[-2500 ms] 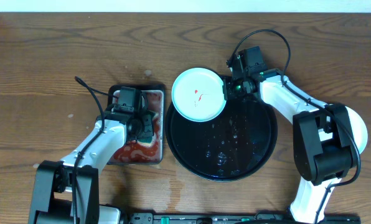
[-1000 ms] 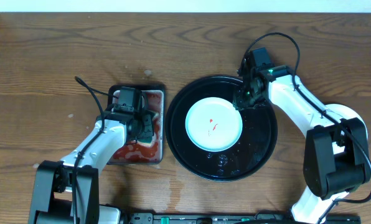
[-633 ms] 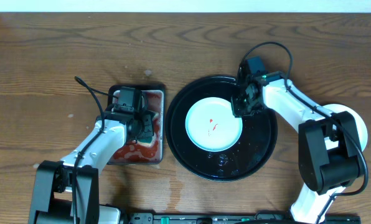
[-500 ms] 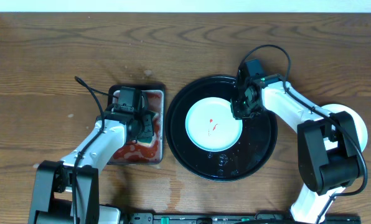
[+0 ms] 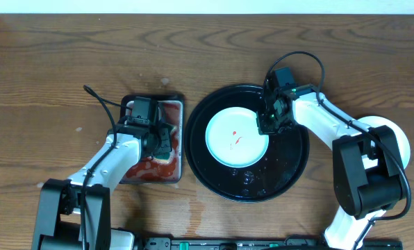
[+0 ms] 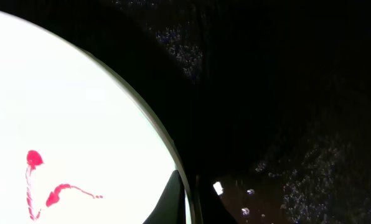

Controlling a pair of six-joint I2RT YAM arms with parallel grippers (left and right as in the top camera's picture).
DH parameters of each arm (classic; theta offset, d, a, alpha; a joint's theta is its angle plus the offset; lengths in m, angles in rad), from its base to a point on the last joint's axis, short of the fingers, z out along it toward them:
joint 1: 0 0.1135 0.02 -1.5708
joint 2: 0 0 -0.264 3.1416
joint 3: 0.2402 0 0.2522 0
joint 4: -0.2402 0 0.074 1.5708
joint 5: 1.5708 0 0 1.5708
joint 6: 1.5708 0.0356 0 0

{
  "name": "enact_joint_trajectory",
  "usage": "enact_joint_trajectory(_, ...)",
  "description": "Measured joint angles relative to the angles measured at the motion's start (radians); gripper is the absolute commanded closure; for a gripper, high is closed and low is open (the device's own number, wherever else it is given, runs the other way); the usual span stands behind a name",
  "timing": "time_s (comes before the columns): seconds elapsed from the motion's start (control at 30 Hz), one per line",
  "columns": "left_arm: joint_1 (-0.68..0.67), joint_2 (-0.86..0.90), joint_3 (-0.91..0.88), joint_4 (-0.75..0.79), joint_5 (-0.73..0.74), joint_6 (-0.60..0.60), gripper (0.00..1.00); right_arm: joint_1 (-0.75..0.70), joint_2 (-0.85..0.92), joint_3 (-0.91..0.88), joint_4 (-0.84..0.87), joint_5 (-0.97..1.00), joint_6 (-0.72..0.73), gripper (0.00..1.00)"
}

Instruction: Clean dirty plates on tray and stack at the side

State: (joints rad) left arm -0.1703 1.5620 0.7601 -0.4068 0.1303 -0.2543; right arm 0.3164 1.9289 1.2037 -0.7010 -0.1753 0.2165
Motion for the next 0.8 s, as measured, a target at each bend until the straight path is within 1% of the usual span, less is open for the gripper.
enact_joint_trajectory(0.13, 0.002, -0.029, 0.001, -0.029, -0.001, 0.0, 0.93, 0.0, 0.0, 0.0, -0.013, -0.003, 0.0, 0.99)
enact_joint_trajectory(0.27, 0.019, -0.119, 0.001, -0.071, 0.011, 0.0, 0.93, 0.0, 0.0, 0.001, -0.036, -0.003, -0.011, 0.99)
enact_joint_trajectory(0.47, 0.064, -0.25, 0.001, -0.084, 0.103, 0.0, 0.93, 0.0, -0.001, 0.001, -0.045, -0.003, -0.023, 0.99)
enact_joint_trajectory(0.8, 0.075, -0.271, 0.001, -0.119, 0.158, 0.0, 0.92, 0.0, -0.002, 0.001, -0.038, 0.0, -0.044, 0.99)
